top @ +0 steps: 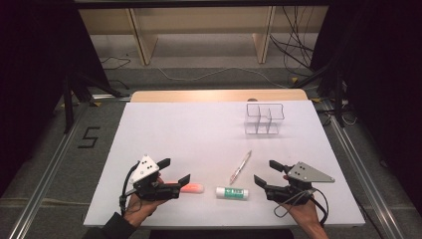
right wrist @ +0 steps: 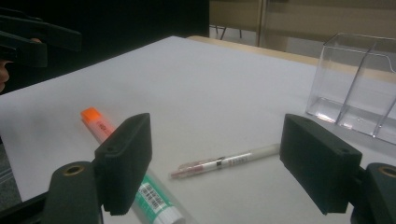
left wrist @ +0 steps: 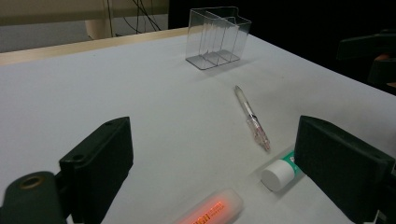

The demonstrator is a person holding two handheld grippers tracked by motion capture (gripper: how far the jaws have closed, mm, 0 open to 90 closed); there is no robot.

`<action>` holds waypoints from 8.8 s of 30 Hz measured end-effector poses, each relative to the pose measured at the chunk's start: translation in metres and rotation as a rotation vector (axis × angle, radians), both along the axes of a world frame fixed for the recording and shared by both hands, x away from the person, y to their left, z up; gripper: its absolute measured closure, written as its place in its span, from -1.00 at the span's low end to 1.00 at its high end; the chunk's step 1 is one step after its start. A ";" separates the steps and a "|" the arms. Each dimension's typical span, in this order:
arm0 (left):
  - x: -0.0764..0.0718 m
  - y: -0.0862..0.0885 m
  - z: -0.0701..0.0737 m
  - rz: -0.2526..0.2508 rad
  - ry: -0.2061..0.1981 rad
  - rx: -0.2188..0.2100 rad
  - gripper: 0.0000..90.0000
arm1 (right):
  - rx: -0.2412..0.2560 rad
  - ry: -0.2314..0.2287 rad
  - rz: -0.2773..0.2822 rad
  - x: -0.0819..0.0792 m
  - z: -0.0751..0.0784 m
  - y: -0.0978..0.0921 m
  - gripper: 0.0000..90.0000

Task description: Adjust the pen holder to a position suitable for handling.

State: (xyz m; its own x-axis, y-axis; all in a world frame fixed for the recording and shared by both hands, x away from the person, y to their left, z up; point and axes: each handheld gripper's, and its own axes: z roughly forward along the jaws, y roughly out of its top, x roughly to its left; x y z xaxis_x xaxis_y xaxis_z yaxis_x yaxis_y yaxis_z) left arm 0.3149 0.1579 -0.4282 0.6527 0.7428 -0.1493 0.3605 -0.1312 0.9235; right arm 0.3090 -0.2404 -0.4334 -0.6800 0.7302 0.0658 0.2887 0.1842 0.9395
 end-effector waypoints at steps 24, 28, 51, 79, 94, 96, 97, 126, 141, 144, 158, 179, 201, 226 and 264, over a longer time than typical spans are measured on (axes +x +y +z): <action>0.000 0.000 0.000 0.013 0.002 -0.003 -0.75 | -0.016 -0.009 -0.039 0.027 0.008 0.001 -0.41; 0.001 0.001 0.000 0.014 0.000 -0.003 -0.75 | -0.024 -0.002 -0.055 0.037 0.009 0.000 -0.41; 0.004 0.005 -0.001 0.034 0.005 0.000 -0.75 | -0.049 0.045 -0.249 0.098 0.014 -0.041 -0.27; 0.004 0.004 -0.001 0.036 0.010 -0.008 -0.75 | -0.098 0.197 -0.436 0.177 0.008 -0.088 0.97; 0.004 0.005 -0.001 0.034 0.014 -0.012 -0.75 | -0.118 0.262 -0.444 0.219 -0.007 -0.082 1.00; 0.004 0.005 -0.001 0.035 0.012 -0.010 -0.75 | -0.127 0.272 -0.441 0.223 -0.009 -0.080 1.00; 0.004 0.005 -0.001 0.034 0.011 -0.010 -0.75 | -0.117 0.276 -0.430 0.226 -0.011 -0.078 1.00; 0.003 0.006 0.000 0.036 0.004 -0.009 -0.74 | -0.133 0.284 -0.331 0.252 -0.016 -0.039 1.00; 0.003 0.006 0.001 0.034 0.000 -0.005 -0.74 | -0.138 0.276 -0.290 0.255 -0.014 -0.014 1.00; 0.003 0.006 0.001 0.034 0.000 -0.005 -0.74 | -0.146 0.270 -0.282 0.256 -0.013 -0.009 1.00; 0.003 0.007 0.002 0.036 -0.004 -0.011 -0.74 | -0.158 0.269 -0.242 0.258 -0.012 0.018 1.00; 0.003 0.007 0.002 0.034 -0.005 -0.011 -0.74 | -0.159 0.262 -0.203 0.257 -0.011 0.040 1.00; 0.003 0.007 0.002 0.033 -0.005 -0.013 -0.74 | -0.160 0.268 -0.181 0.253 -0.011 0.053 1.00; 0.003 0.007 0.002 0.032 -0.005 -0.009 -0.74 | -0.162 0.272 -0.157 0.223 -0.003 0.056 0.88; 0.025 -0.012 0.002 0.021 0.133 0.063 -0.72 | -0.034 0.118 -0.173 0.081 0.021 -0.017 -0.22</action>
State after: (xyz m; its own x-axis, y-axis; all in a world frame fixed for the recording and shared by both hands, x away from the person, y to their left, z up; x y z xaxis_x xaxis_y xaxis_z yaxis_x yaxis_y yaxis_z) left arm 0.3395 0.1463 -0.4258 0.6147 0.7667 -0.1855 0.4821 -0.1790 0.8576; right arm 0.3895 -0.2574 -0.4121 -0.5336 0.8385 0.1103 0.4261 0.1539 0.8915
